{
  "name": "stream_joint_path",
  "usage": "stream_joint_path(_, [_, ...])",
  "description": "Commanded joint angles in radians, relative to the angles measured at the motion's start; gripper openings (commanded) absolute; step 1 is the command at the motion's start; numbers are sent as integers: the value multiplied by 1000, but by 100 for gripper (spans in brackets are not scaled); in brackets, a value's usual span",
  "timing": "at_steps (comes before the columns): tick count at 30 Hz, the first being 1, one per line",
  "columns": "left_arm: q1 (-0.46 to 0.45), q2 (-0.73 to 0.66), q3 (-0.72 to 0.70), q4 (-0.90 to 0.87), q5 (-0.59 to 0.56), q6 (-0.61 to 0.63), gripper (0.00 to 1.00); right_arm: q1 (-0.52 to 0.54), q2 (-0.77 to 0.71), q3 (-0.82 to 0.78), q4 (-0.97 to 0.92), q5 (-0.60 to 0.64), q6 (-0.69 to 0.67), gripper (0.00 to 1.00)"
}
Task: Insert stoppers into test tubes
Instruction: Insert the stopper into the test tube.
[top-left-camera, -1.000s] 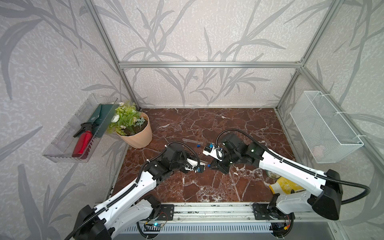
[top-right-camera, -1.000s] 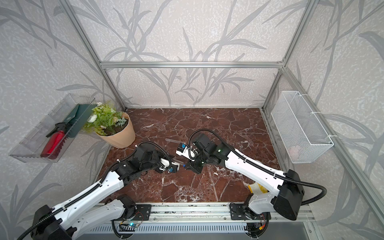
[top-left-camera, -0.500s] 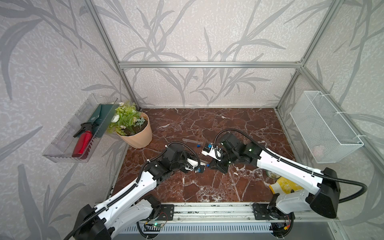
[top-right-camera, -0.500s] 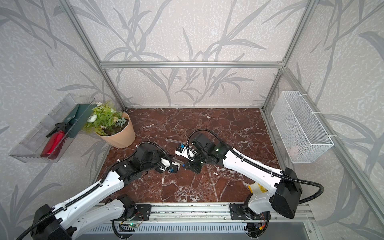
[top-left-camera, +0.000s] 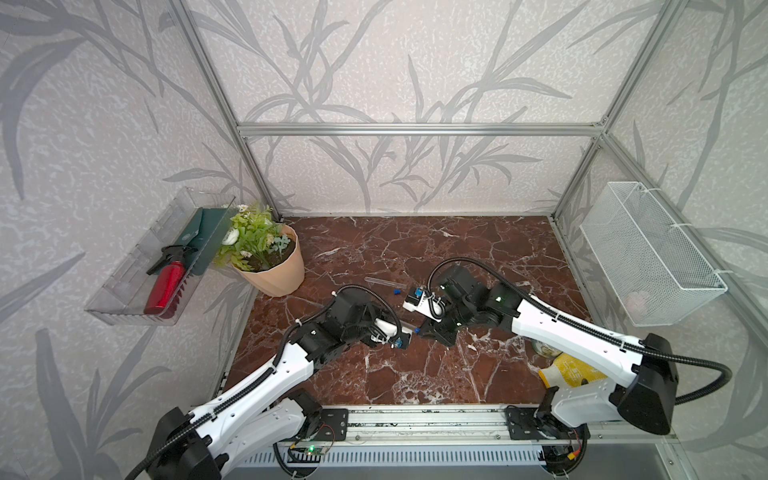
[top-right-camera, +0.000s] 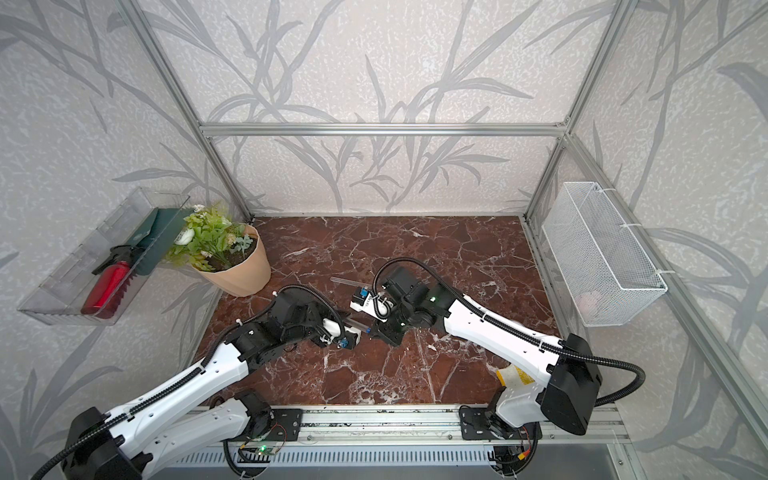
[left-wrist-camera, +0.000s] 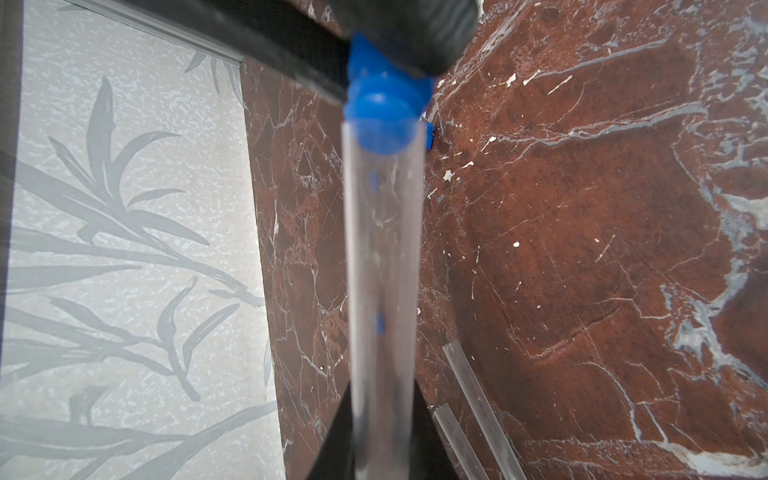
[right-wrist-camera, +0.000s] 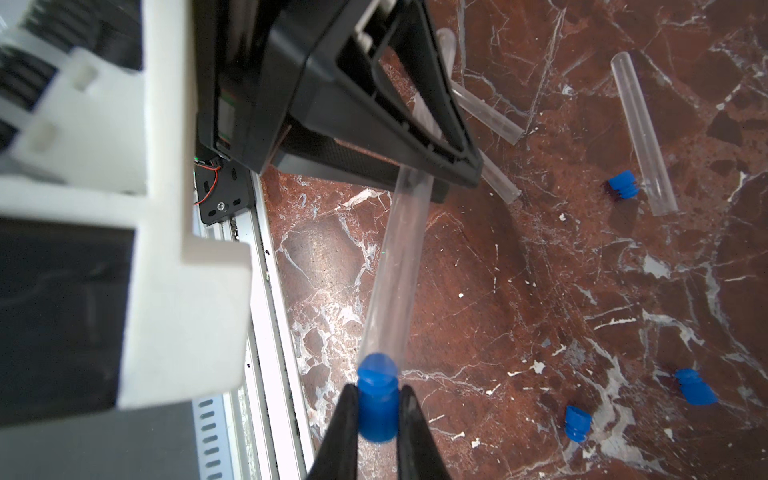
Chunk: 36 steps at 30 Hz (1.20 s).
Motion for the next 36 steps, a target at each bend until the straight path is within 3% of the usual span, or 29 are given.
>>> stream_joint_path(1, [-17, -3, -16, -15, 32, 41, 0, 4, 19, 37, -6, 11, -5, 8])
stream_joint_path(18, [-102, -3, 20, -72, 37, 136, 0, -10, 118, 195, 88, -56, 146, 6])
stream_joint_path(36, [-192, 18, 40, -27, 181, 78, 0, -36, 110, 36, 537, -152, 382, 5])
